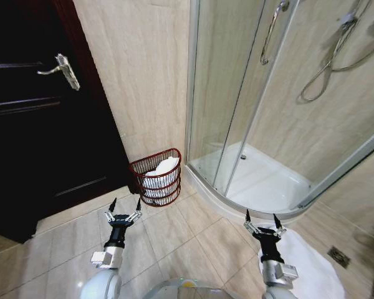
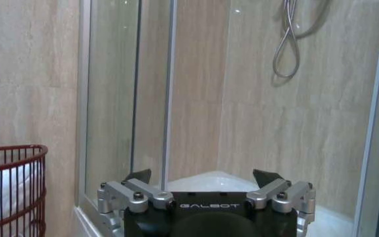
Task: Discard the used towel into the hamper.
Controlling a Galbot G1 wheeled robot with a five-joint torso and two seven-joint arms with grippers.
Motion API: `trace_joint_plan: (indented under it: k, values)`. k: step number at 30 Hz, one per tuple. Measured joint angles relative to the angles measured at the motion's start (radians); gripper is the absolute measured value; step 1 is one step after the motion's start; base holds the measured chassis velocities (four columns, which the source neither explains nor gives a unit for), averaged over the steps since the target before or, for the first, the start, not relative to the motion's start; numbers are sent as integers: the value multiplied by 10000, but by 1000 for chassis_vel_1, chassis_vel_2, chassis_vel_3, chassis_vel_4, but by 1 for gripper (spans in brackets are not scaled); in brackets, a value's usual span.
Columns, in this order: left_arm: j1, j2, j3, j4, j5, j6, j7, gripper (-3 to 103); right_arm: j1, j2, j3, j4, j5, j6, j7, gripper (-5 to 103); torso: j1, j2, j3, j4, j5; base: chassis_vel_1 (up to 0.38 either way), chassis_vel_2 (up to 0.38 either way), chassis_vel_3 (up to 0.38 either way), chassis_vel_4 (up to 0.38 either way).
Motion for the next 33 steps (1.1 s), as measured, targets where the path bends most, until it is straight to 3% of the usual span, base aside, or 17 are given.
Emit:
trace_joint_plan:
  k: [33]
  values:
    - [-208, 10, -48, 185, -101, -289, 80, 100, 14, 169, 175, 74, 67, -48, 76, 100, -375, -1247, -871, 0, 0, 0, 0, 0, 0]
